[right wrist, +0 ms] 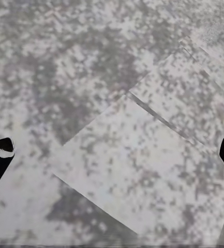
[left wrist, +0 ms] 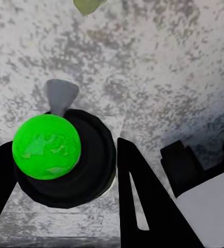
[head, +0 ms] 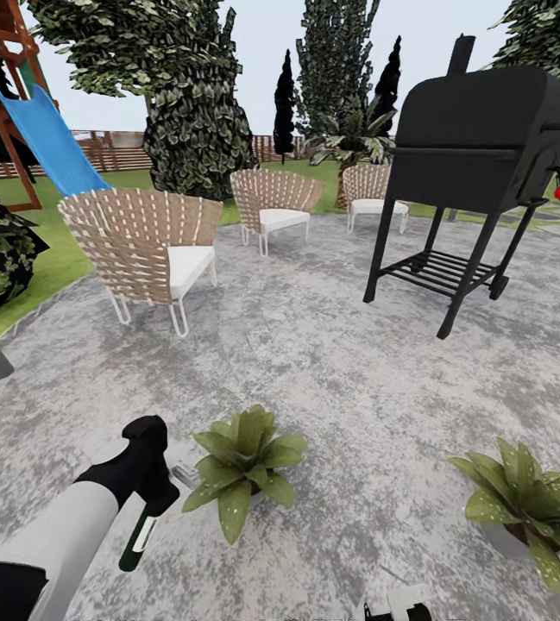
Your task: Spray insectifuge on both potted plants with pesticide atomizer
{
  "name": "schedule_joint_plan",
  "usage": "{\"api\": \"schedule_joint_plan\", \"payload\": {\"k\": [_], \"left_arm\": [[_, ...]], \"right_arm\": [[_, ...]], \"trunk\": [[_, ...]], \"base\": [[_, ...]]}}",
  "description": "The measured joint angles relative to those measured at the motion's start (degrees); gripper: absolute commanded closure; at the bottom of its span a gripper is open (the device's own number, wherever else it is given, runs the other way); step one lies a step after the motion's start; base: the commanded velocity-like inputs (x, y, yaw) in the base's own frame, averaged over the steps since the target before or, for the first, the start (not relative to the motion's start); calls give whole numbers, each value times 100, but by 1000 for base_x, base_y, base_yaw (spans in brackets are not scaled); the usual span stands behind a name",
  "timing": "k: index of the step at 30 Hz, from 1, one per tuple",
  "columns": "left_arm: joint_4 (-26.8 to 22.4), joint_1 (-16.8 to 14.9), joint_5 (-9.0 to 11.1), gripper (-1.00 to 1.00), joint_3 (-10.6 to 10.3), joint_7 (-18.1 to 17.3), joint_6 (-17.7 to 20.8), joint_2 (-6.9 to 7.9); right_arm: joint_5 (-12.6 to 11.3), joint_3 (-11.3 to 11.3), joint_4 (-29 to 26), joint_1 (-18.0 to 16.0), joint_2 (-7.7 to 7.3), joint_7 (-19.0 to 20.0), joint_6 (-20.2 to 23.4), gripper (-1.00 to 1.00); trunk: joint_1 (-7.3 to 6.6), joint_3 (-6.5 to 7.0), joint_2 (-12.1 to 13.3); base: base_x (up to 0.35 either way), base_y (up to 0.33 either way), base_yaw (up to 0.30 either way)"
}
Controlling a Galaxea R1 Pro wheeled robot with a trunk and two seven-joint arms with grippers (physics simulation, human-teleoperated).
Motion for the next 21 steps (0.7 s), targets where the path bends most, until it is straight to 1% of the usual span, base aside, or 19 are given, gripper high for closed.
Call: {"api": "schedule_joint_plan", "payload": {"k": [3, 6, 8, 11, 15, 21], "left_arm": [[41, 8, -24, 100, 1, 2, -23, 3], [60, 81, -35, 100, 19, 5, -53, 58], [22, 92, -36, 100, 18, -1, -46, 28], [-11, 44, -50, 100, 22, -4, -33, -26], [-27, 79, -63, 100, 22, -4, -41, -28], [-26, 111, -66, 100, 10, -2, -52, -24]], "right_arm": [[1, 0, -4, 0, 0, -5, 0, -100], [-1, 0, 1, 0, 0, -6, -1, -100], [-1, 0, -1, 0, 0, -6, -1, -100], [-3, -1, -6, 1, 0, -6, 2, -100], [-3, 1, -5, 1, 0, -6, 0, -100], [-2, 0, -4, 0, 0, -6, -1, -100]], "trunk": [[-1, 0, 0], [-1, 0, 0], [-1, 0, 0], [-1, 0, 0], [-1, 0, 0], [-1, 0, 0]], "base": [[-16, 7, -4], [-1, 1, 0], [0, 56, -16], [0, 201, -211], [0, 32, -257], [0, 2, -28]]}}
